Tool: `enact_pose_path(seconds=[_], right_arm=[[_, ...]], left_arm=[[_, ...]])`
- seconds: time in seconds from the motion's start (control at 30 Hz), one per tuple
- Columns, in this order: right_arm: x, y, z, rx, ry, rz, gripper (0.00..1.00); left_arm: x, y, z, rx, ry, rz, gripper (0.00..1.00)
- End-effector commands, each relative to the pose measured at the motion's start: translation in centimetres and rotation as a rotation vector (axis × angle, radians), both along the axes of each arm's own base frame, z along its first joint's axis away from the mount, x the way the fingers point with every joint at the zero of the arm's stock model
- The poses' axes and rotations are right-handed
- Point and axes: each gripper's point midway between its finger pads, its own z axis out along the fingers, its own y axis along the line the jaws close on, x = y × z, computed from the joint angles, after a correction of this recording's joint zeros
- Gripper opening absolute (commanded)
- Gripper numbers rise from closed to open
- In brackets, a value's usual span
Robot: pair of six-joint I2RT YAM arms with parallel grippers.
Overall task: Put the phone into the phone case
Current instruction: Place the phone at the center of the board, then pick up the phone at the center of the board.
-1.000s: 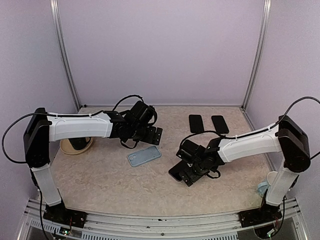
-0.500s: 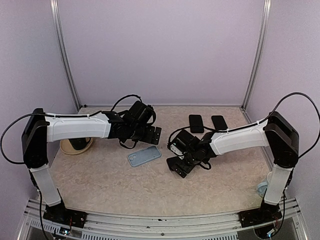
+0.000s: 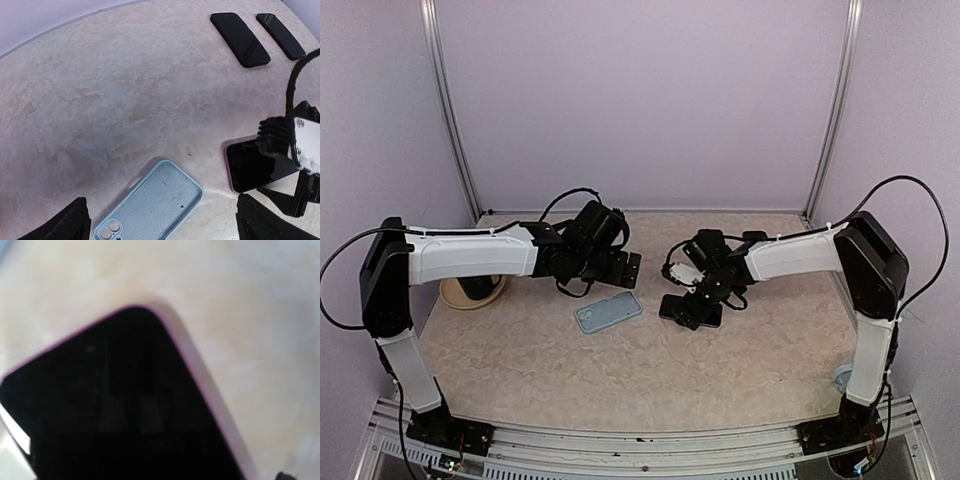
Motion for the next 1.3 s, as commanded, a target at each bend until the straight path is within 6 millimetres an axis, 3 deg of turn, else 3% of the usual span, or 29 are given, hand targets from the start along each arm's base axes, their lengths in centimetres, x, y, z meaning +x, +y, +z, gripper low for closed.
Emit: enact_pose_path(seconds=[0.0,0.4,0.87,1.0,1.07,1.27], right_arm=[[1.7,0.2,-0.3,0.072,0.039,0.031,1.0],[1.4,-0.6,-1.6,0.156,0.108,0.078,1.0],[0.1,-2.2,-3.3,0.065,0.116,0.124,0.87],[0.1,-2.0,-3.6,0.066,0.122,0.136,0.77],[-0.1,-1.8,-3.6,0.079,0.126,0.146,0.59],[0.1,-1.4,-2.3,0.104,0.083,0.159,0.56]], left_arm=[[-0.2,0.1,0.8,-0.024,-0.016,0.007,0.99],[-0.5,0.6,0.6,-0.018,-0.019,0.017,0.99],[-0.5,0.4,0.3,-0.023,-0.011,0.018,0.99],[-0.4,0.6,0.2,-0.022,-0.011,0.028,0.99],[-0.4,0.7,0.1,-0.022,-0.008,0.036,0.99],[-0.3,1.0,-0.7,-0.04,0.018,0.044,0.99]])
